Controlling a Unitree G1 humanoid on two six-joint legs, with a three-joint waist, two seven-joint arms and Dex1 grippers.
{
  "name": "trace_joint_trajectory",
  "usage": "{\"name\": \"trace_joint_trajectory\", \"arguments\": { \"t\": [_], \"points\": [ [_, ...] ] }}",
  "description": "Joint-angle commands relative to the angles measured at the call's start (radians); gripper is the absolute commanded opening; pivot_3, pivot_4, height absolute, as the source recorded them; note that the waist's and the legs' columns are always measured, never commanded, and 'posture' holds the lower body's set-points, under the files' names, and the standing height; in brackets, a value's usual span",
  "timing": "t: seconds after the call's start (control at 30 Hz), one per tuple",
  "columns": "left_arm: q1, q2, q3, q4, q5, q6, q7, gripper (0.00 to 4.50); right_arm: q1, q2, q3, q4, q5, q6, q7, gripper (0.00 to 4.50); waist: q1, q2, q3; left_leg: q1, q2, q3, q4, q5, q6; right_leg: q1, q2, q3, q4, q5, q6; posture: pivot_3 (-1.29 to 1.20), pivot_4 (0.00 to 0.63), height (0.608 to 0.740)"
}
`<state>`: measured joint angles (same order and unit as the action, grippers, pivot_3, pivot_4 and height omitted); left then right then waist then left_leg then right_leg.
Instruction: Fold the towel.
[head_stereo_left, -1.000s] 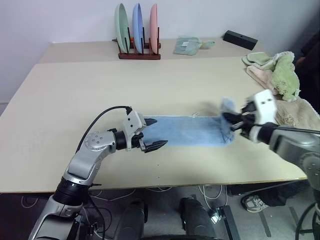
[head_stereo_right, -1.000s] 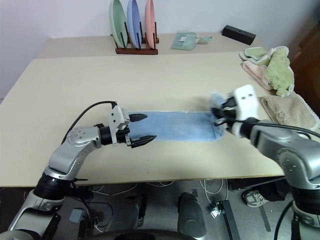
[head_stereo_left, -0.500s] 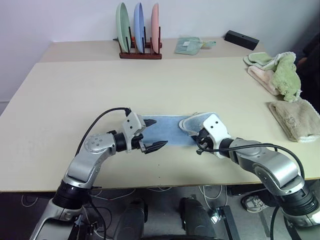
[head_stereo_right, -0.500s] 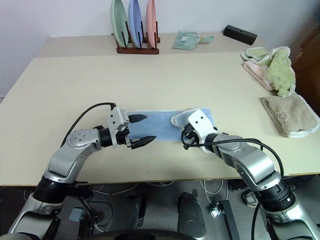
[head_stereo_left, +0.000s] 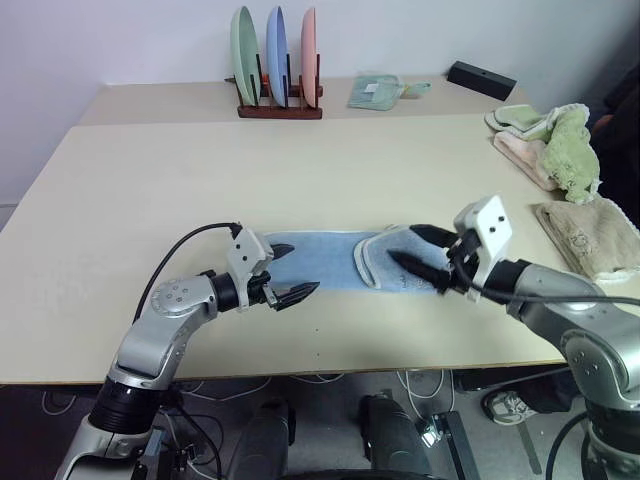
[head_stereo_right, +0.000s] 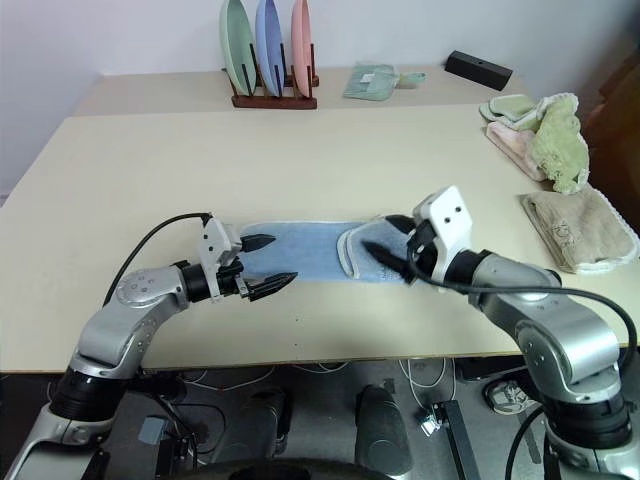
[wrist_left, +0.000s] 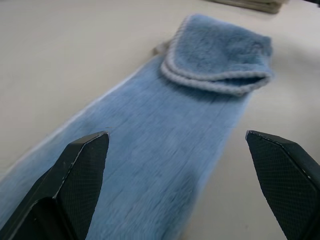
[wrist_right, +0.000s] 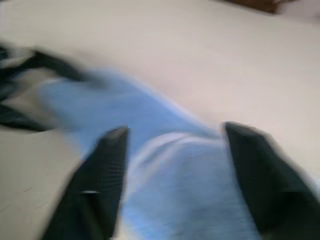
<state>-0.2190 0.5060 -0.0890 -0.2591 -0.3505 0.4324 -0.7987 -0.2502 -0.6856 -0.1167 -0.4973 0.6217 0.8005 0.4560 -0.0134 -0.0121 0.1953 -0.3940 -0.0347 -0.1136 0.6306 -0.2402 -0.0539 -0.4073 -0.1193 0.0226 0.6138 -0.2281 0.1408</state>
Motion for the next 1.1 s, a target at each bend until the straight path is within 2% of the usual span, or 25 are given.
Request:
{"name": "trace_joint_trajectory", "arguments": {
  "t": [0.03, 0.1, 0.23, 0.37, 0.43, 0.57, 0.6, 0.63, 0.7, 0.83, 0.93, 1.03, 1.1],
  "points": [
    [0.017, 0.009, 0.031, -0.046, -0.023, 0.007, 0.007, 4.5, -0.042, 0.047, 0.065, 0.102, -0.105, -0.081, -0.02, 0.86, 0.0, 0.0, 0.0, 0.0, 0.0, 0.0, 0.0, 0.0, 0.0, 0.0, 0.0, 0.0, 0.0, 0.0, 0.0, 0.0, 0.15, 0.74],
    [0.029, 0.007, 0.038, -0.057, -0.034, 0.02, 0.016, 4.5, -0.053, 0.107, 0.107, 0.177, -0.153, -0.138, -0.025, 0.02, -0.001, 0.0, 0.0, 0.0, 0.0, 0.0, -0.001, 0.0, 0.0, 0.0, 0.0, 0.0, 0.0, 0.0, 0.0, 0.0, 0.15, 0.74],
    [0.057, 0.006, 0.05, -0.085, -0.051, 0.043, 0.038, 4.5, -0.02, 0.167, 0.219, 0.322, -0.287, -0.268, -0.001, 0.02, -0.002, 0.0, 0.0, 0.0, 0.0, 0.0, 0.0, 0.0, 0.0, 0.0, 0.0, 0.0, 0.0, 0.0, 0.001, 0.0, 0.15, 0.74],
    [0.122, 0.013, 0.079, -0.144, -0.08, 0.091, 0.066, 4.5, 0.041, 0.175, 0.299, 0.407, -0.398, -0.386, 0.027, 0.02, -0.001, 0.0, -0.001, 0.0, 0.0, 0.0, 0.0, 0.0, 0.0, 0.0, 0.0, 0.001, 0.0, 0.0, 0.001, 0.0, 0.15, 0.74],
    [0.132, 0.015, 0.086, -0.158, -0.09, 0.104, 0.073, 4.5, 0.046, 0.176, 0.3, 0.415, -0.419, -0.41, 0.035, 0.02, -0.001, -0.001, -0.001, 0.002, 0.0, 0.0, -0.001, 0.0, 0.0, 0.001, 0.0, 0.0, 0.0, 0.0, 0.001, 0.0, 0.15, 0.74],
    [0.227, 0.011, 0.192, -0.248, -0.256, 0.272, 0.117, 4.5, -0.009, 0.196, 0.157, 0.325, -0.335, -0.405, 0.03, 0.02, -0.004, 0.0, -0.001, 0.002, 0.0, 0.0, -0.001, 0.0, 0.0, 0.001, 0.0, 0.001, 0.0, -0.001, -0.002, 0.0, 0.15, 0.74],
    [0.244, 0.006, 0.221, -0.269, -0.317, 0.332, 0.136, 4.5, -0.027, 0.185, 0.135, 0.301, -0.314, -0.386, 0.044, 0.56, -0.004, 0.0, -0.001, 0.002, 0.0, 0.0, -0.001, 0.0, 0.0, 0.001, 0.0, 0.001, 0.0, -0.001, -0.002, 0.0, 0.15, 0.74],
    [0.263, -0.013, 0.253, -0.288, -0.394, 0.397, 0.176, 4.5, -0.051, 0.17, 0.113, 0.278, -0.296, -0.37, 0.058, 0.84, -0.004, 0.0, -0.001, 0.002, 0.0, 0.0, -0.001, 0.0, 0.0, 0.001, 0.0, 0.001, 0.001, -0.001, -0.002, 0.0, 0.15, 0.74],
    [0.288, -0.05, 0.306, -0.311, -0.523, 0.505, 0.262, 4.5, -0.088, 0.144, 0.095, 0.248, -0.289, -0.357, 0.082, 1.81, -0.004, 0.0, 0.0, 0.002, 0.0, 0.0, -0.001, 0.0, 0.0, 0.001, 0.0, 0.001, 0.001, -0.001, -0.002, 0.0, 0.15, 0.74],
    [0.303, -0.124, 0.374, -0.308, -0.678, 0.635, 0.463, 4.5, -0.114, 0.131, 0.099, 0.227, -0.3, -0.353, 0.105, 3.94, 0.0, -0.001, -0.001, 0.002, 0.0, -0.002, -0.001, 0.0, 0.0, 0.001, 0.0, -0.001, 0.001, -0.001, -0.002, 0.0, 0.15, 0.74],
    [0.286, -0.205, 0.416, -0.265, -0.768, 0.681, 0.645, 4.5, -0.113, 0.135, 0.109, 0.221, -0.311, -0.358, 0.112, 3.94, 0.002, -0.001, -0.001, 0.002, 0.0, -0.001, 0.0, 0.0, 0.0, 0.002, 0.0, 0.0, 0.001, 0.0, 0.0, 0.0, 0.15, 0.74],
    [0.2, -0.322, 0.466, -0.164, -0.804, 0.671, 0.898, 4.5, -0.081, 0.132, 0.144, 0.191, -0.318, -0.361, 0.135, 3.94, 0.008, -0.001, -0.002, 0.002, 0.0, -0.002, 0.0, 0.0, 0.0, 0.002, 0.0, 0.0, 0.001, -0.001, -0.001, 0.0, 0.15, 0.74],
    [0.153, -0.359, 0.485, -0.114, -0.806, 0.657, 0.99, 4.5, -0.06, 0.133, 0.158, 0.164, -0.309, -0.352, 0.153, 3.94, 0.006, -0.001, -0.002, 0.003, 0.0, -0.002, 0.001, 0.0, -0.001, 0.003, 0.0, -0.001, 0.001, -0.001, -0.002, 0.0, 0.15, 0.74]
  ]
}}
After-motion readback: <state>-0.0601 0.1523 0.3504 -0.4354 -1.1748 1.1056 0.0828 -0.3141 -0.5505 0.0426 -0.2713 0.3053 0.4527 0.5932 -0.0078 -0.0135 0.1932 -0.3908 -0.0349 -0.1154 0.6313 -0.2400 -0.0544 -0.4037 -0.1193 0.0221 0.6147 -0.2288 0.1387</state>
